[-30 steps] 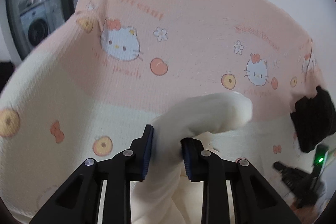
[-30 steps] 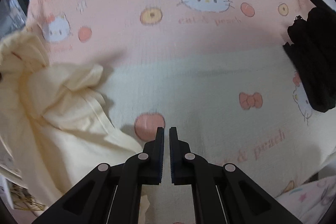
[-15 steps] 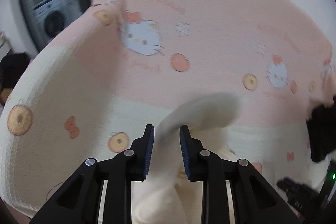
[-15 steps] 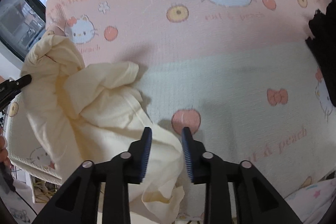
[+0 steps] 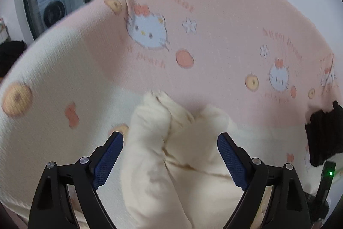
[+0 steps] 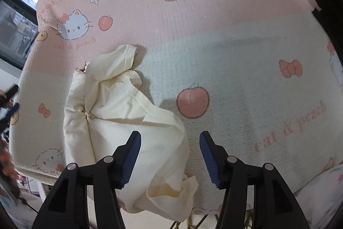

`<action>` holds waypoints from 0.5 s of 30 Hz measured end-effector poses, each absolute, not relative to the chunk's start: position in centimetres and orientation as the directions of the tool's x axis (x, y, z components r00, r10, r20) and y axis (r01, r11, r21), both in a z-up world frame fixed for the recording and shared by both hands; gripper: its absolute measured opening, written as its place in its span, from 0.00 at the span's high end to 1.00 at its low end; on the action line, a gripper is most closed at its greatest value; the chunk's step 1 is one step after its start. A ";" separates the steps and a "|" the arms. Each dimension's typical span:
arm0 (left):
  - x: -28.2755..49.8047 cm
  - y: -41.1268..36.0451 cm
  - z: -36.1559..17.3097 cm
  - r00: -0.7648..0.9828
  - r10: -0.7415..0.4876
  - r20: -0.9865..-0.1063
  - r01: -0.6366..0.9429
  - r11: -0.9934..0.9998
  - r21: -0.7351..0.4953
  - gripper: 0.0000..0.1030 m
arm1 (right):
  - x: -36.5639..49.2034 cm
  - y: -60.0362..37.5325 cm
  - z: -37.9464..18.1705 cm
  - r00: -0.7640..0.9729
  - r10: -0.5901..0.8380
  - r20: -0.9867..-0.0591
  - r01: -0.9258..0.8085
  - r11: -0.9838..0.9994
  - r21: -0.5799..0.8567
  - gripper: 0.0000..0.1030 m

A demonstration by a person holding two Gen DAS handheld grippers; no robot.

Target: Fold clothes

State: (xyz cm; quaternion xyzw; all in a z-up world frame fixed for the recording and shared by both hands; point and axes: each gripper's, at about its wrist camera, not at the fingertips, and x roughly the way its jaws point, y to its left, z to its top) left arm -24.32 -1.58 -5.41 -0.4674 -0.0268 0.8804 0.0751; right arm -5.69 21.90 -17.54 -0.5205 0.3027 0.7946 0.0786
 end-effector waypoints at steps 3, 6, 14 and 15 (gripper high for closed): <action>-23.1 -0.9 -7.3 -0.510 0.158 -0.846 -0.117 -0.987 -0.114 0.13 | -5.4 21.7 -18.1 -0.445 -0.220 -0.868 -0.443 -0.788 0.427 0.38; -22.1 -0.6 -9.2 -0.466 0.181 -0.866 -0.125 -0.982 -0.138 0.13 | -5.1 21.5 -18.7 -0.444 -0.250 -0.860 -0.445 -0.772 0.454 0.37; -19.4 -2.1 -14.7 -0.287 0.151 -0.946 -0.026 -0.988 -0.150 0.13 | -4.4 20.4 -20.8 -0.423 -0.330 -0.844 -0.454 -0.729 0.512 0.37; -19.2 -2.2 -15.2 -0.272 0.126 -0.954 -0.021 -0.992 -0.125 0.13 | -4.4 20.1 -21.2 -0.410 -0.335 -0.848 -0.455 -0.731 0.509 0.37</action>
